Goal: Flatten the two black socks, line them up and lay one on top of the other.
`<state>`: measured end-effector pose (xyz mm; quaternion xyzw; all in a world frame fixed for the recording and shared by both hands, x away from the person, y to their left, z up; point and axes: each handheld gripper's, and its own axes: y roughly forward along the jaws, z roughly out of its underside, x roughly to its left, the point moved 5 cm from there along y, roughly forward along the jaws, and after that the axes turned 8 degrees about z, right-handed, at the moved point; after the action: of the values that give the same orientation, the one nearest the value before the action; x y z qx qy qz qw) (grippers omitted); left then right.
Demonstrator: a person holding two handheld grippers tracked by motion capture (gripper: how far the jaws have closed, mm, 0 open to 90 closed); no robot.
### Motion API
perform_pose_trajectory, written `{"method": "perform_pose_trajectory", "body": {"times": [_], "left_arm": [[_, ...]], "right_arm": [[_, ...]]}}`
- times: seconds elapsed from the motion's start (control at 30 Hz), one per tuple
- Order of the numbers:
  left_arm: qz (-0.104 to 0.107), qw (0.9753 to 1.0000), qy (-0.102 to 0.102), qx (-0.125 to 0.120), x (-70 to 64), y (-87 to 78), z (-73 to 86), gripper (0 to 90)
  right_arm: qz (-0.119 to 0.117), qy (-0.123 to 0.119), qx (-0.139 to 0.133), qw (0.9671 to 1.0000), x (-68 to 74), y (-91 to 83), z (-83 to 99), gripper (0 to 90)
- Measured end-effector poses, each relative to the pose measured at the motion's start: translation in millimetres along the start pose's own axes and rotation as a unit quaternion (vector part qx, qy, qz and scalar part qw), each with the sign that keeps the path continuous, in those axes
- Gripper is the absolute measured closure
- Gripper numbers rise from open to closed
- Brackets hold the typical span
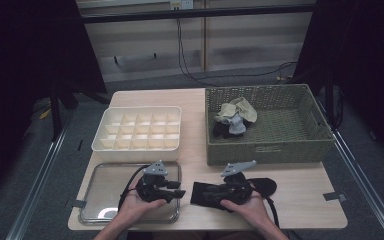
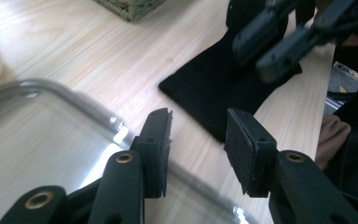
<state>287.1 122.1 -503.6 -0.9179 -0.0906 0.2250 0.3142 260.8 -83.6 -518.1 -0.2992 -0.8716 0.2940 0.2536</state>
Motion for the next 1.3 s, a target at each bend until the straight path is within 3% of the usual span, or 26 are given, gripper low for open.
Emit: {"method": "perform_pose_trajectory", "body": {"times": [0.23,0.4,0.5,0.6,0.8,0.9,1.07,1.17,1.3], "left_arm": [[-0.008,0.9995,-0.013,-0.026,7.8,-14.8,4.0,58.6],[-0.011,0.9991,-0.018,-0.037,10.5,-19.3,4.1,58.6],[-0.011,0.9992,-0.017,-0.035,11.5,-18.4,5.3,58.6],[-0.011,0.9991,-0.019,-0.036,11.9,-18.6,4.8,58.5],[-0.013,0.9991,-0.021,-0.034,12.4,-18.1,5.9,58.5],[-0.013,0.9992,-0.021,-0.031,14.8,-16.4,7.9,58.5],[-0.012,0.9993,-0.021,-0.027,14.3,-14.7,9.8,58.6],[-0.01,0.9993,-0.02,-0.029,13.9,-14.8,9.9,58.6],[-0.01,0.9993,-0.021,-0.029,14.4,-14.0,10.3,58.5]], "right_arm": [[-0.013,-0.021,0.02,0.9995,20.0,26.2,-7.9,71.5],[-0.002,-0.026,0.028,0.9993,21.7,40.7,-8.7,73.8],[-0.001,-0.037,0.028,0.9989,23.3,39.8,-6.1,73.1],[0.008,-0.064,0.017,0.9978,26.4,38.7,-2.5,72.7],[0.018,-0.078,0.014,0.9967,29.2,38.0,-0.2,73.3],[0.031,-0.083,0.017,0.9959,29.1,38.2,-0.5,81.4],[0.029,-0.065,0.023,0.9972,27.0,38.4,-2.8,87.1],[0.02,-0.041,0.024,0.9987,24.4,37.4,-4.3,87.9],[0.012,-0.02,0.005,0.9997,19.3,29.4,-13.1,88.0]]}}
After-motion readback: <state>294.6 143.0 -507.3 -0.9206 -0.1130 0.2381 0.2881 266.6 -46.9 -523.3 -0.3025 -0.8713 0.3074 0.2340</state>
